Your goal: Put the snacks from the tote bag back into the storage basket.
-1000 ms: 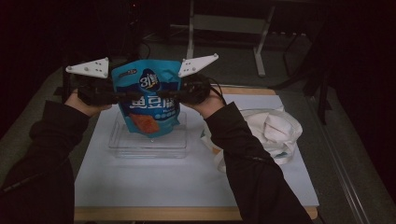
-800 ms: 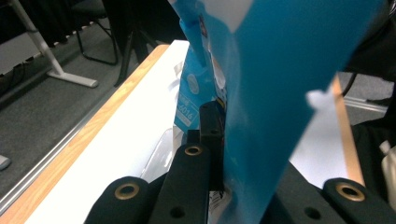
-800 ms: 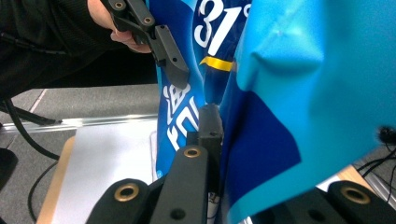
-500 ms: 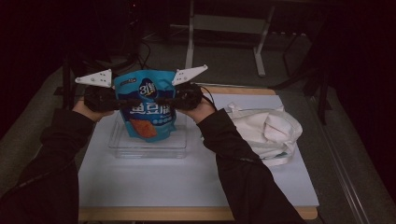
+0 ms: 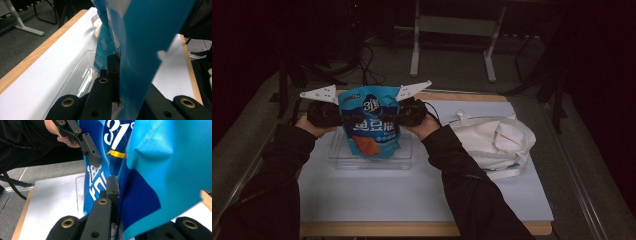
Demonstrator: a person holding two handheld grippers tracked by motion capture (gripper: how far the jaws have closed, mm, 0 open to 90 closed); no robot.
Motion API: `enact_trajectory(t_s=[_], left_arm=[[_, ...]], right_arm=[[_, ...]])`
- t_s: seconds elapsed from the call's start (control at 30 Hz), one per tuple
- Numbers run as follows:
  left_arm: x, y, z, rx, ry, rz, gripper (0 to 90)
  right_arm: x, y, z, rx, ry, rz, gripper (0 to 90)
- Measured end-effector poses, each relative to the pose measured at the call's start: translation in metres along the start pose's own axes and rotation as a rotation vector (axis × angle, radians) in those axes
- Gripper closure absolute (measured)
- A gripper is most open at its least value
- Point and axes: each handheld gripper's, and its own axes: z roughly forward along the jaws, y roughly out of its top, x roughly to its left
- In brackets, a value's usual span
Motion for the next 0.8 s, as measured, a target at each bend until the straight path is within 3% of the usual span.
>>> enact_trajectory(t_s=[0.37,0.8], left_arm=[[-0.005,-0.017,0.005,0.000,-0.002,-0.009,90.0],[-0.007,-0.023,0.011,0.026,-0.001,-0.009,89.9]], right_arm=[[0.005,-0.015,0.008,0.007,-0.002,0.010,88.4],[0.007,-0.027,0.012,-0.005,-0.005,0.030,88.4]])
